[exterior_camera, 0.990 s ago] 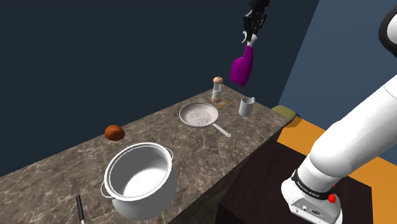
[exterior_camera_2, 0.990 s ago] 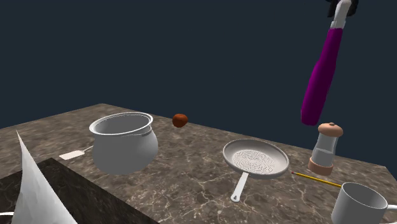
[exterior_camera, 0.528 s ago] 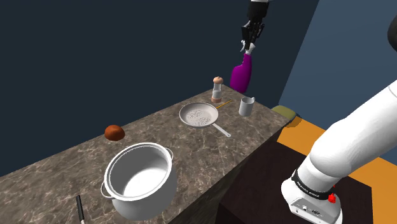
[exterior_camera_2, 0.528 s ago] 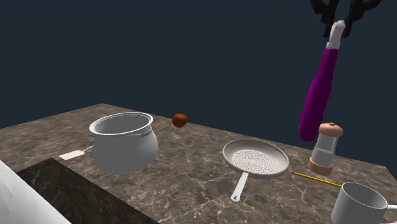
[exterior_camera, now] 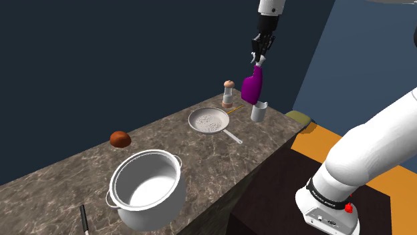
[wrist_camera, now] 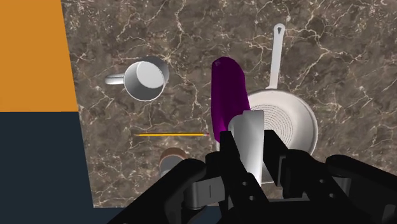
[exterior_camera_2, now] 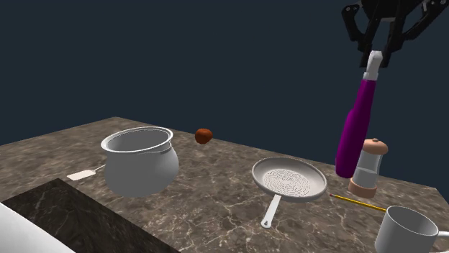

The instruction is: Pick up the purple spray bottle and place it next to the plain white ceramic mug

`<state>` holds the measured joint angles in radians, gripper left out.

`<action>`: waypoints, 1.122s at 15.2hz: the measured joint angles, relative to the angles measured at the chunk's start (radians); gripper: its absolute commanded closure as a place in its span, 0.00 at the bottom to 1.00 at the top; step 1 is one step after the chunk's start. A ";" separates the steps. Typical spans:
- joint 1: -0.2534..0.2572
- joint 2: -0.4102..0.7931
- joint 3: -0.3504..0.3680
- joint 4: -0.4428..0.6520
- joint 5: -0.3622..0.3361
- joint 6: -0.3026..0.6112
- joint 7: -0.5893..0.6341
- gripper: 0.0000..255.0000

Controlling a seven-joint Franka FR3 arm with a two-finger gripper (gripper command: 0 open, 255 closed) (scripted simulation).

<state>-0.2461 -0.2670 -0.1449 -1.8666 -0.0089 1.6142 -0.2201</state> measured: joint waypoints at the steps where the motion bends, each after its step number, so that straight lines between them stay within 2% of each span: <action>1: -0.001 -0.006 0.000 -0.021 -0.001 0.015 -0.001 1.00; 17: -0.002 -0.021 -0.002 -0.254 -0.004 0.233 0.000 1.00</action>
<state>-0.2484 -0.2880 -0.1468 -2.1202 -0.0126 1.8470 -0.2205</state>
